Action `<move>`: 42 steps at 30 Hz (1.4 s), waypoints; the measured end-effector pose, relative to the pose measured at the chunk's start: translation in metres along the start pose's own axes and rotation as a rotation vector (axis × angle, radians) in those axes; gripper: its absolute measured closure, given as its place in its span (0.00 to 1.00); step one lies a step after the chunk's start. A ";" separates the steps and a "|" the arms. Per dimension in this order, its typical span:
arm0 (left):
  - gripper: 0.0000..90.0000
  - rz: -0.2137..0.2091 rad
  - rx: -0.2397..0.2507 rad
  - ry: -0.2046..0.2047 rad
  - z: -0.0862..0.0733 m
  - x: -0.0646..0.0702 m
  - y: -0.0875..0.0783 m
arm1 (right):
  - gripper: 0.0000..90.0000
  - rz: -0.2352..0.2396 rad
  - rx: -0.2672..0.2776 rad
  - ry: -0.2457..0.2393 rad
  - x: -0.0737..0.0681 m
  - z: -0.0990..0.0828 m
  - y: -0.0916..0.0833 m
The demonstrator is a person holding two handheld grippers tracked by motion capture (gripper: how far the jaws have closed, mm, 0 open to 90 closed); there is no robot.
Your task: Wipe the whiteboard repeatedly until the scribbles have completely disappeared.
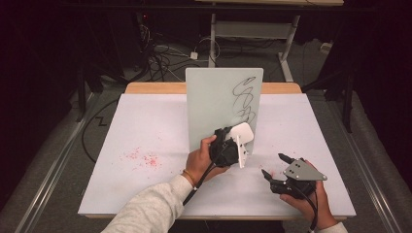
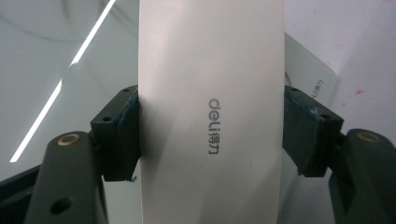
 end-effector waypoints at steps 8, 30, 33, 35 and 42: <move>0.32 0.013 0.009 -0.002 0.005 -0.008 -0.001 | 0.29 -0.007 0.002 -0.001 0.001 0.001 0.000; 0.32 0.088 0.012 0.013 0.022 -0.005 0.004 | 0.29 -0.014 0.004 -0.007 0.001 0.001 -0.001; 0.32 0.067 -0.012 0.055 0.015 0.010 0.007 | 0.29 -0.033 0.000 -0.005 0.005 0.000 -0.002; 0.32 0.061 -0.018 0.062 0.012 0.014 0.008 | 0.29 -0.038 0.003 0.003 0.007 0.000 -0.002; 0.32 0.030 -0.039 0.083 0.003 0.027 0.010 | 0.29 -0.027 -0.003 -0.006 0.004 0.000 -0.002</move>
Point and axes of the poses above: each handheld gripper's, and its own axes: y roughly forward along the jaws, z roughly out of its top, x roughly to its right, the point moved 5 cm from there along y, roughly forward along the jaws, and after that the axes turned 4 degrees about -x, right-handed, at the moved point
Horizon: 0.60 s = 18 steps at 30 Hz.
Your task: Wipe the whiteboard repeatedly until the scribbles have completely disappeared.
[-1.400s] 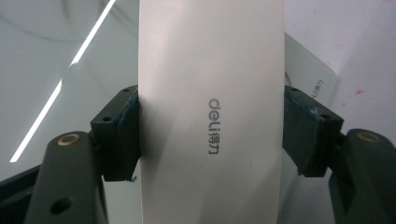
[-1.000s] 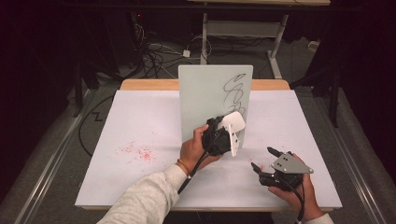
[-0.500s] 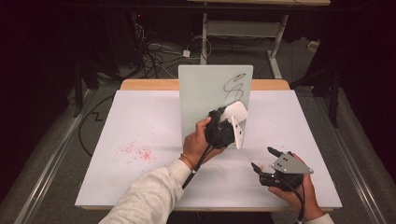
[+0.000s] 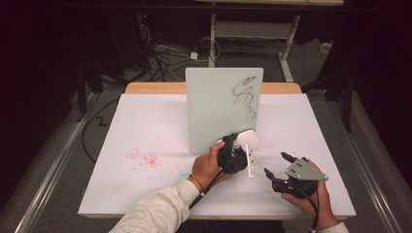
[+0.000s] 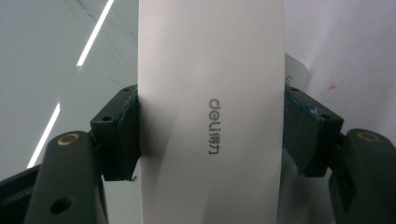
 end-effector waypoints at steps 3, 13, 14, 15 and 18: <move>0.32 -0.005 -0.030 0.072 -0.006 0.010 0.002 | 0.29 0.000 0.001 -0.003 0.000 0.000 0.000; 0.32 -0.030 -0.033 0.060 -0.015 0.007 -0.001 | 0.29 -0.004 0.003 -0.005 0.001 0.001 -0.001; 0.32 -0.020 -0.043 0.062 -0.022 0.004 -0.003 | 0.29 -0.005 0.003 -0.002 0.001 0.000 -0.002; 0.32 -0.020 -0.043 0.062 -0.022 0.004 -0.003 | 0.29 -0.005 0.003 -0.002 0.001 0.000 -0.002; 0.32 -0.014 -0.045 0.059 -0.036 -0.001 -0.007 | 0.29 -0.007 0.004 0.003 0.001 0.000 -0.002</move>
Point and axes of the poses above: each handheld gripper's, and its own axes: y roughly forward along the jaws, z roughly out of its top, x roughly to its right, the point moved 5 cm from there along y, roughly forward along the jaws, and after that the axes turned 4 degrees about -x, right-handed, at the moved point
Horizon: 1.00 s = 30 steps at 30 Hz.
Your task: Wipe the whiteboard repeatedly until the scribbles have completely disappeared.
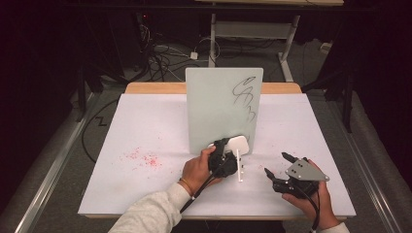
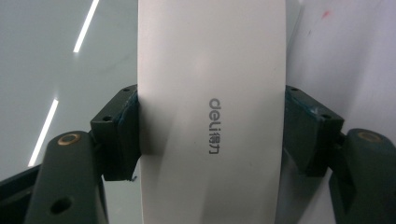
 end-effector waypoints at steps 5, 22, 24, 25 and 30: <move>0.32 0.012 -0.008 0.008 -0.020 -0.005 -0.004 | 0.29 0.003 0.000 -0.001 -0.001 0.001 0.000; 0.32 0.118 0.007 0.163 0.031 0.022 0.014 | 0.29 -0.002 0.010 0.017 0.002 0.001 -0.001; 0.32 0.120 0.008 0.169 0.033 0.023 0.014 | 0.29 -0.003 0.010 0.018 0.002 0.001 -0.001; 0.32 0.119 0.009 0.173 0.035 0.023 0.015 | 0.29 -0.001 0.011 0.017 0.002 0.001 -0.001; 0.32 0.099 0.035 0.155 0.038 0.021 0.015 | 0.29 -0.002 0.014 0.018 0.002 0.001 -0.002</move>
Point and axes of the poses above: each handheld gripper's, and its own axes: y roughly forward along the jaws, z roughly out of its top, x roughly to its right, the point moved 5 cm from there along y, roughly forward along the jaws, and after that the axes turned 4 degrees about -x, right-handed, at the moved point
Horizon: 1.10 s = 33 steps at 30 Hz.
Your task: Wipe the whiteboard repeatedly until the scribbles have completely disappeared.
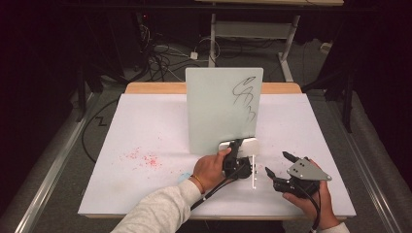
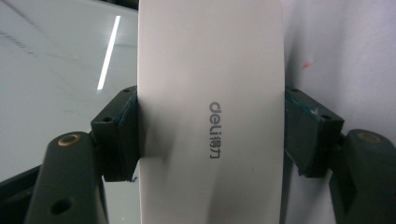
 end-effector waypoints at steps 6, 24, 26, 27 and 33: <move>0.32 0.036 -0.002 -0.033 -0.004 -0.029 -0.005 | 0.29 0.001 -0.001 0.002 0.000 0.000 0.001; 0.32 0.087 0.001 -0.187 -0.021 -0.065 -0.014 | 0.29 0.006 -0.007 -0.007 -0.001 0.000 0.001; 0.32 0.082 -0.003 -0.163 -0.022 -0.058 -0.013 | 0.29 0.006 -0.006 -0.008 -0.001 0.000 0.001; 0.32 0.077 -0.010 -0.134 -0.022 -0.051 -0.012 | 0.29 0.006 -0.006 -0.008 -0.001 0.000 0.001; 0.32 0.056 -0.020 -0.009 -0.027 -0.018 -0.008 | 0.29 0.007 -0.007 -0.006 -0.001 -0.001 0.001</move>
Point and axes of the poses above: each handheld gripper's, and its own axes: y roughly forward along the jaws, z roughly out of its top, x roughly to its right, the point moved 5 cm from there along y, roughly forward along the jaws, and after that the axes turned 4 degrees about -x, right-handed, at the moved point
